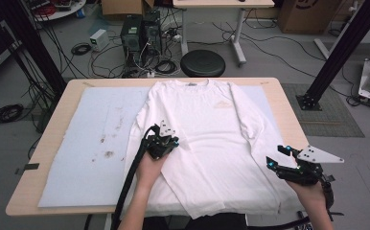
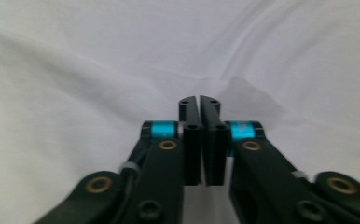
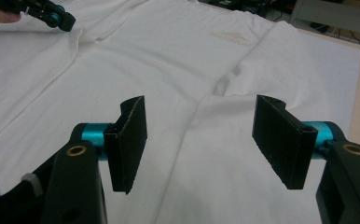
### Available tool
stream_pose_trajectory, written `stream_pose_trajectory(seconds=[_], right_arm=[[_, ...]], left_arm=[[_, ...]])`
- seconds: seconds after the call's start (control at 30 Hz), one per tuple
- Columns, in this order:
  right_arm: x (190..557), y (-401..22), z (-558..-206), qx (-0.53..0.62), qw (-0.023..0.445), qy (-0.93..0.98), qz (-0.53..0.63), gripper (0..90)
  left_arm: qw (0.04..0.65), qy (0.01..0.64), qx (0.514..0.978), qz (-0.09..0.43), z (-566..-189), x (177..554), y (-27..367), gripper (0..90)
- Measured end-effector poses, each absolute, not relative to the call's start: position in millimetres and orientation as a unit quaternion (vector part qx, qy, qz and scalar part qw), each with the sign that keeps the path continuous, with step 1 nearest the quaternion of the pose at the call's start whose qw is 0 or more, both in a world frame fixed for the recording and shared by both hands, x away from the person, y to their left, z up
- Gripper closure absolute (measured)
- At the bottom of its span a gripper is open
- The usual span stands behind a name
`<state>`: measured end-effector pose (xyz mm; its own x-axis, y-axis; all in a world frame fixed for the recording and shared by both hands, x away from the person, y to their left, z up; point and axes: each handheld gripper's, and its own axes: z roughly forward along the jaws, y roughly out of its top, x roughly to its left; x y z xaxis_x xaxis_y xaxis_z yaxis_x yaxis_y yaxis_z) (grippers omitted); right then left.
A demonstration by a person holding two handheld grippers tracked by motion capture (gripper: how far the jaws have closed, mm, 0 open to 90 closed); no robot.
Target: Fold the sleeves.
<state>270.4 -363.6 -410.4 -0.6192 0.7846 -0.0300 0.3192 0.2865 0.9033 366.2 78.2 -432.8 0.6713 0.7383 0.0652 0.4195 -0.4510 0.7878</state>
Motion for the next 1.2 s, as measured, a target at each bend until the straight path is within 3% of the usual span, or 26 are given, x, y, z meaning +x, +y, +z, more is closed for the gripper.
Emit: stream_pose_trajectory(seconds=[0.03,0.1,0.33,0.4,0.5,0.7,0.83,0.9,1.0,1.03,1.13,1.2], right_arm=[[270,-364,-410,0.362,0.247,0.763,0.476,35.4],[270,-365,-410,0.363,0.246,0.761,0.477,35.4],[269,-367,-410,0.371,0.247,0.758,0.476,35.4],[269,-366,-410,0.37,0.246,0.76,0.475,35.4],[270,-364,-410,0.367,0.246,0.762,0.474,35.4],[270,-364,-410,0.367,0.248,0.761,0.474,35.5],[270,-368,-411,0.372,0.248,0.758,0.474,35.5],[269,-369,-411,0.374,0.249,0.757,0.474,35.5],[269,-370,-411,0.376,0.248,0.757,0.474,35.5],[269,-369,-411,0.376,0.249,0.757,0.473,35.5],[268,-369,-411,0.374,0.249,0.758,0.473,35.5],[268,-368,-411,0.375,0.248,0.758,0.473,35.5]], left_arm=[[0.394,0.354,0.824,0.203,-432,366,80,73.6],[0.397,0.358,0.819,0.209,-431,365,86,66.0],[0.376,0.397,0.81,0.213,-436,368,120,61.6],[0.35,0.386,0.829,0.205,-441,369,119,64.9],[0.337,0.363,0.84,0.223,-443,367,113,87.9],[0.33,0.39,0.82,0.257,-444,373,116,89.7],[0.381,0.383,0.805,0.246,-441,373,123,89.2],[0.431,0.364,0.8,0.203,-441,375,122,67.6],[0.4,0.335,0.831,0.193,-445,374,111,61.9],[0.39,0.329,0.839,0.189,-447,375,109,64.1],[0.375,0.329,0.843,0.201,-448,374,103,88.5],[0.368,0.337,0.84,0.215,-447,376,102,89.0]])
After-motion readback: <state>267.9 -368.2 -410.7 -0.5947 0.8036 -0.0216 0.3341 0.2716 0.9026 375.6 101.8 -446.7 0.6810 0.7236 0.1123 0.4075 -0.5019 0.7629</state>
